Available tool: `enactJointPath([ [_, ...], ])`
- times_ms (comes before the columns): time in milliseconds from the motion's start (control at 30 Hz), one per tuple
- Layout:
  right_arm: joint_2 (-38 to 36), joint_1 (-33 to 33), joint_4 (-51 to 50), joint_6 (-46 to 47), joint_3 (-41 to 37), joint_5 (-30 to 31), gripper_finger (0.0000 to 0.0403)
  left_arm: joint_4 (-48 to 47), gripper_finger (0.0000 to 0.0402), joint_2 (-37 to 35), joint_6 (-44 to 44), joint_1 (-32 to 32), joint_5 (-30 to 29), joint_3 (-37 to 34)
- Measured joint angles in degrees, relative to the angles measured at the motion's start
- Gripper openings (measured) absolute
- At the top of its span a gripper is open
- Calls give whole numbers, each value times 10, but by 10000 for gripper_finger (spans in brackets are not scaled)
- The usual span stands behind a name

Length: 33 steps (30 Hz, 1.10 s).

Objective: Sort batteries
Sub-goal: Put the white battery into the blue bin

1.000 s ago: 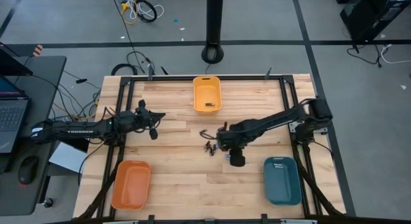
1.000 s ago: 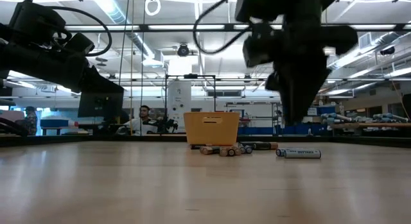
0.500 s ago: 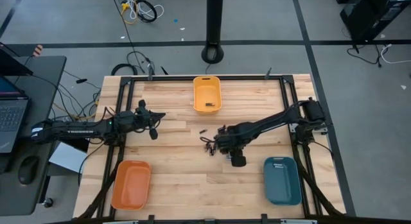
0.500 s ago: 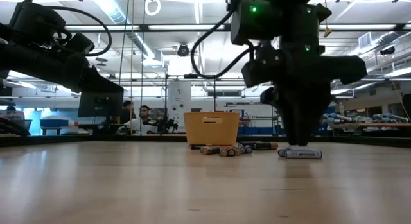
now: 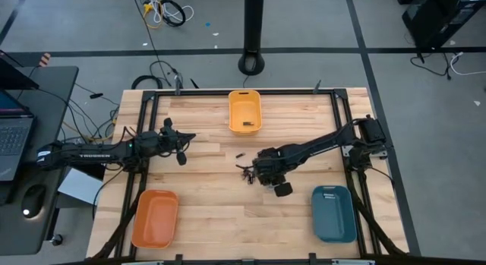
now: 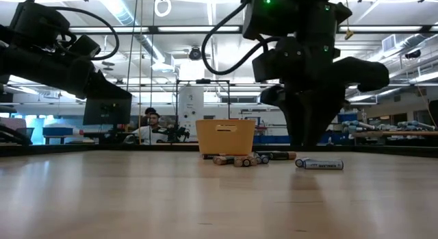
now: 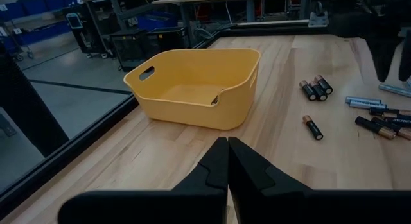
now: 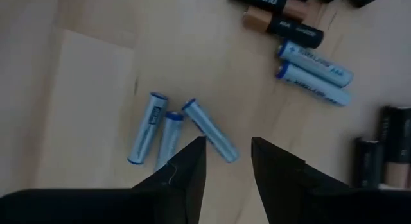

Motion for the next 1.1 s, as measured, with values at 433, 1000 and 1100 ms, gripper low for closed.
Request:
enactJointPath([
  [433, -3, -11, 56, -44, -66, -23, 118, -3, 12, 0, 0, 0, 0, 0],
  [1000, -2, -26, 78, 31, -73, -56, 33, -1, 12, 0, 0, 0, 0, 0],
  [1100, -1, -32, 77, 72, -73, -67, 19, -1, 12, 0, 0, 0, 0, 0],
])
